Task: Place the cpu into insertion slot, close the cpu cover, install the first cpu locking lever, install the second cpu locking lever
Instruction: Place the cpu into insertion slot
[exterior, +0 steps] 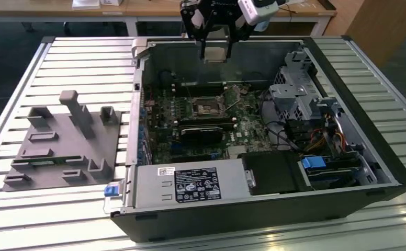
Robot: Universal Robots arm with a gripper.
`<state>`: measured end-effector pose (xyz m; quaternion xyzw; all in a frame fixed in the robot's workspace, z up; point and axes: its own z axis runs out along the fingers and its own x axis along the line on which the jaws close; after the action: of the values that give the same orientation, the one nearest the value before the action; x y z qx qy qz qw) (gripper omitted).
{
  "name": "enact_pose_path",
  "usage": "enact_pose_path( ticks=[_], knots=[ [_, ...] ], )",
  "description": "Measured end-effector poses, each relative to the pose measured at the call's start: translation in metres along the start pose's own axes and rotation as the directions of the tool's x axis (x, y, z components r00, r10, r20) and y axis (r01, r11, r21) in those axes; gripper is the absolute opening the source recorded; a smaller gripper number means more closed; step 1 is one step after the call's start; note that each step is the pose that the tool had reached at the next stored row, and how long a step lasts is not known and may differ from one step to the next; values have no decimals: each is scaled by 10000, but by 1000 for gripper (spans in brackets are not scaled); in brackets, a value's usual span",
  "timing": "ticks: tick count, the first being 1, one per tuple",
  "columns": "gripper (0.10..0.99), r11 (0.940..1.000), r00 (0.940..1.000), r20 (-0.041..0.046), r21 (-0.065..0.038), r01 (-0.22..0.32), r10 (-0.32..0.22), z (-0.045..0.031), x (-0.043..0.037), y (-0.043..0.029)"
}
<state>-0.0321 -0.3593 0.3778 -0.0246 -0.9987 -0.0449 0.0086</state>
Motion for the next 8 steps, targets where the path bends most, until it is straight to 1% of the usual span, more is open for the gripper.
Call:
enact_pose_path(
  ticks=[8],
  knots=[
    [537, 9999, 9999, 14, -4, -137, 138, 1, 22, -1]
  ],
)
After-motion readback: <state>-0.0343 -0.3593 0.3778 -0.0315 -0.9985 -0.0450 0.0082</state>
